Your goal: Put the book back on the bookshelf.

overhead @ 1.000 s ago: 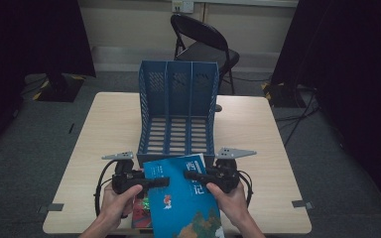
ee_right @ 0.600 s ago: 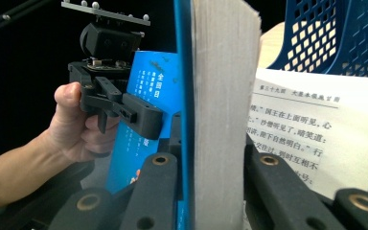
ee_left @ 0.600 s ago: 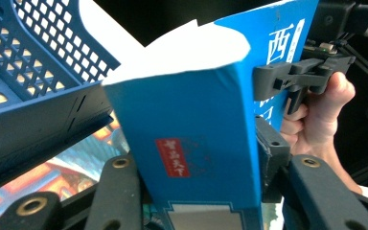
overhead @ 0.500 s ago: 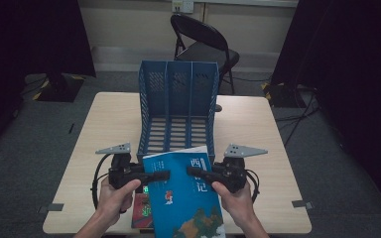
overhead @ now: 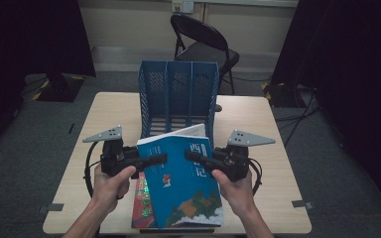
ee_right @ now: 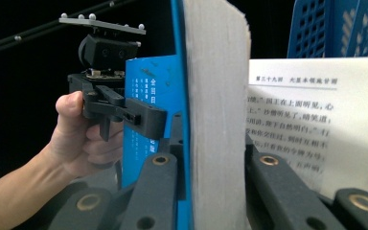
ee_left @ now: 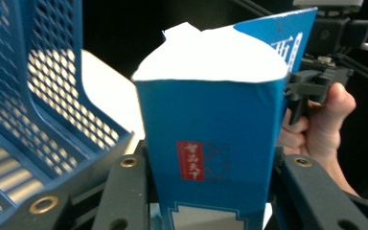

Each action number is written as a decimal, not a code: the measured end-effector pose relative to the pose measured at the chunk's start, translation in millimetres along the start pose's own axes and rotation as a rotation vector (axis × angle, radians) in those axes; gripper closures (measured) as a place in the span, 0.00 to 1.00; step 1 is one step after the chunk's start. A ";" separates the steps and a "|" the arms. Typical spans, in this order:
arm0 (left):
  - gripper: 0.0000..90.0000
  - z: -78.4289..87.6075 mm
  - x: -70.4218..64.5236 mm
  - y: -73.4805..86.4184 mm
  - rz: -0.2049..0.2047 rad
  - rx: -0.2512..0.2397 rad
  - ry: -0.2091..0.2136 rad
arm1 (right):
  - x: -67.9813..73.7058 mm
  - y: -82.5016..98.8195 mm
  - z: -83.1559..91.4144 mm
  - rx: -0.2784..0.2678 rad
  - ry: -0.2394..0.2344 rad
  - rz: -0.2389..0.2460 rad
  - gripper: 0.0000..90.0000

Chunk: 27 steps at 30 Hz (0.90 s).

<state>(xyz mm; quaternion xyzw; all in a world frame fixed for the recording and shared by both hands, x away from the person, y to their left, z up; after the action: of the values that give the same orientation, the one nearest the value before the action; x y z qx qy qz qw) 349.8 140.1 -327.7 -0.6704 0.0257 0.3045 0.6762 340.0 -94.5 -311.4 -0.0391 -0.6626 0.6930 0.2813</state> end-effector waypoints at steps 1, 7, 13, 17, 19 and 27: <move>0.67 0.2 0.4 -5.0 -0.019 -0.006 -0.012 | 0.1 -3.7 -1.1 -0.011 0.001 0.008 0.87; 0.67 1.3 1.4 -11.2 -0.072 -0.026 -0.039 | -3.6 -14.3 -7.3 -0.043 -0.005 0.039 0.86; 0.67 0.9 -6.6 -5.1 -0.133 -0.027 -0.068 | -9.7 -1.8 -6.9 -0.047 -0.022 0.038 0.83; 0.67 -0.1 -14.2 -3.4 -0.170 -0.029 -0.079 | -10.3 -0.2 0.0 -0.035 0.021 0.074 0.69; 0.67 -0.6 -16.2 -2.6 -0.183 -0.031 -0.078 | -13.9 1.9 5.0 -0.034 0.050 0.054 0.64; 0.67 1.0 -20.5 0.0 -0.201 -0.036 -0.082 | -31.4 10.5 25.1 -0.021 0.105 0.033 0.51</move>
<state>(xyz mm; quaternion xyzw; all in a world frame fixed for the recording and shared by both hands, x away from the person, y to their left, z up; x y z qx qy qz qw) 332.8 133.3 -318.5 -0.6686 -0.0748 0.2627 0.6917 352.1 -130.5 -328.3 -0.0892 -0.6532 0.6877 0.3041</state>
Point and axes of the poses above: each handheld gripper's, and its own axes: z roughly backward along the jaws, y roughly out of its underside, x roughly to its left, the point moved 4 cm from there along -z, roughly forward along the jaws, and after that the axes turned 5 degrees about -x, right-handed, at the moved point
